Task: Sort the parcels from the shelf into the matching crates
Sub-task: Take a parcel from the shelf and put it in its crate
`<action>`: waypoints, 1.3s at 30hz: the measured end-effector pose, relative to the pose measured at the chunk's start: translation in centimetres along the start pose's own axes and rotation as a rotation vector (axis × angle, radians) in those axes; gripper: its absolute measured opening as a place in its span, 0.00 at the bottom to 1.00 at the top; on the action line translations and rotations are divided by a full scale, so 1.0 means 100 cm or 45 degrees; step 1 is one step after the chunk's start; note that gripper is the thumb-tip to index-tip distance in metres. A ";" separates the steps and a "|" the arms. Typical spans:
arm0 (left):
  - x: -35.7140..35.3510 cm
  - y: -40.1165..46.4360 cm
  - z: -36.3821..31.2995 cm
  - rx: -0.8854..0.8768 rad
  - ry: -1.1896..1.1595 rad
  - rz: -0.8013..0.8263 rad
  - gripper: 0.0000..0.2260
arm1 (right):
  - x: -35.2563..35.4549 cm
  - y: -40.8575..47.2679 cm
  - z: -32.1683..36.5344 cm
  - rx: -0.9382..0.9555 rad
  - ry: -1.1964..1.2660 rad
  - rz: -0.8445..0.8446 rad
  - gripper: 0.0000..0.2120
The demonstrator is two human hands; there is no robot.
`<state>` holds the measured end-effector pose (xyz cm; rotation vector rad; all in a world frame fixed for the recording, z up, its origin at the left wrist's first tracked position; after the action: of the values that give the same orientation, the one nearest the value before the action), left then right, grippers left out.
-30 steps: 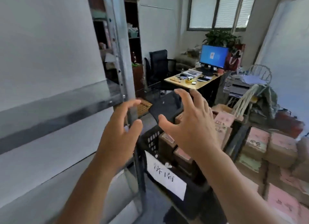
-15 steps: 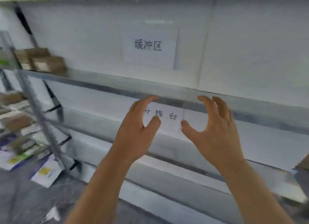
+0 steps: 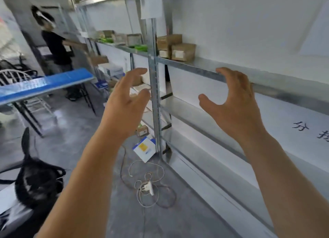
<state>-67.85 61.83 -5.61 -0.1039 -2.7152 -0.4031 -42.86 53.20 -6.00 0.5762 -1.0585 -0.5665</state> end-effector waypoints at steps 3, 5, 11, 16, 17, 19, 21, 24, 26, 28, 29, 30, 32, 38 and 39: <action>0.017 0.036 0.023 0.016 0.064 -0.020 0.22 | -0.036 0.034 0.004 0.033 0.050 -0.016 0.34; 0.018 0.062 0.036 0.031 0.078 -0.005 0.22 | -0.059 0.055 0.000 0.044 0.054 -0.008 0.34; -0.011 0.154 0.055 0.024 0.097 0.073 0.24 | -0.124 0.124 -0.034 0.023 0.083 -0.003 0.34; -0.046 0.247 0.060 -0.008 0.142 0.116 0.21 | -0.163 0.198 -0.079 0.006 0.109 -0.053 0.33; -0.054 0.267 0.059 -0.012 0.158 0.129 0.21 | -0.168 0.215 -0.090 -0.011 0.114 -0.065 0.33; -0.069 0.304 0.056 -0.030 0.175 0.144 0.21 | -0.180 0.244 -0.109 -0.029 0.108 -0.081 0.33; -0.085 0.341 0.054 -0.040 0.164 0.159 0.21 | -0.192 0.273 -0.127 -0.045 0.091 -0.086 0.34; -0.109 0.387 0.054 -0.050 0.184 0.218 0.22 | -0.213 0.307 -0.152 -0.104 0.110 -0.084 0.32; -0.128 0.414 0.056 -0.054 0.205 0.303 0.22 | -0.228 0.326 -0.164 -0.154 0.116 -0.083 0.31; -0.146 0.441 0.056 -0.050 0.195 0.406 0.22 | -0.246 0.345 -0.174 -0.204 0.108 -0.082 0.30; -0.155 0.455 0.057 -0.035 0.184 0.442 0.22 | -0.255 0.354 -0.178 -0.232 0.102 -0.070 0.30; -0.163 0.469 0.058 -0.027 0.178 0.468 0.22 | -0.265 0.362 -0.183 -0.260 0.087 -0.056 0.29; -0.180 0.496 0.064 -0.021 0.159 0.527 0.21 | -0.282 0.376 -0.194 -0.319 0.047 -0.043 0.30; -0.228 0.567 0.075 -0.044 0.143 0.753 0.25 | -0.311 0.407 -0.225 -0.588 -0.009 -0.074 0.30; -0.236 0.574 0.075 -0.054 0.145 0.793 0.26 | -0.314 0.411 -0.229 -0.621 -0.007 -0.089 0.31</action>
<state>-41.55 118.56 -6.28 -0.8784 -2.3967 -0.2650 -27.70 107.68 -6.57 0.1824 -0.8646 -0.8555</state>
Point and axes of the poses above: each hand's wrist, its own y-axis towards the middle knuckle, its own x-axis out of the back of the hand, z = x × y, the point moved 5 cm from there along y, towards the middle knuckle, and after that the axes turned 15 degrees about x, right-handed, at the moved point
